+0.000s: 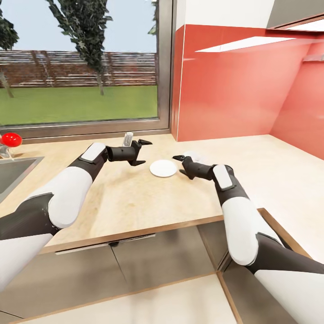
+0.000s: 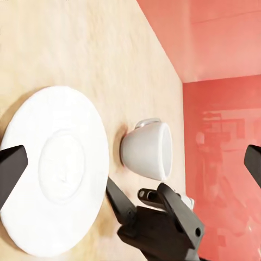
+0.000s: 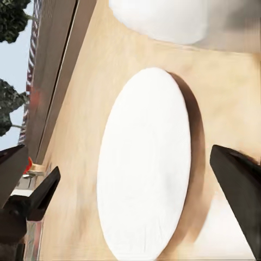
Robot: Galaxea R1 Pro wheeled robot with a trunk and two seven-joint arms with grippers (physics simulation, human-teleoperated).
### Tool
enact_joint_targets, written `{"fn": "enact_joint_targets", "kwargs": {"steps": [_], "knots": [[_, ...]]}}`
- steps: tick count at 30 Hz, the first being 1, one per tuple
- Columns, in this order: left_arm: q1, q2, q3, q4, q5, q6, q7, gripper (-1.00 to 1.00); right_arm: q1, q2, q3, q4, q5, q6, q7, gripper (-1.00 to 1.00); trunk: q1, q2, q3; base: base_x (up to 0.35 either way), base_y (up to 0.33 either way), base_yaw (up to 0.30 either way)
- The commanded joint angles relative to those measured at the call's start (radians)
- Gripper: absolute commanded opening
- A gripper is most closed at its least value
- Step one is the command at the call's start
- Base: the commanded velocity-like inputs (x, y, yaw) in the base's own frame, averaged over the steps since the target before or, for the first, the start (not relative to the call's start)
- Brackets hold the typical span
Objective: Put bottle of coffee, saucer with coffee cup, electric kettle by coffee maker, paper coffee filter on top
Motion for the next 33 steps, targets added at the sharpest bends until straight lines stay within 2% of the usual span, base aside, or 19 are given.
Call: {"fn": "enact_joint_targets", "kwargs": {"steps": [1, 33], "knots": [[-0.001, 0.0, 0.007, 0.0, -0.008, 0.004, -0.003, 1.0, -0.001, 0.003, -0.007, 0.004, 0.025, 0.006, 0.004, 1.0, 0.0, 0.0, -0.001, 0.0, 0.0, 0.0], [-0.001, 0.0, 0.007, 0.0, -0.008, 0.006, -0.005, 1.0, -0.024, 0.006, -0.007, 0.028, 0.024, 0.005, 0.004, 1.0, 0.0, 0.0, -0.001, 0.0, 0.0, 0.0]]}}
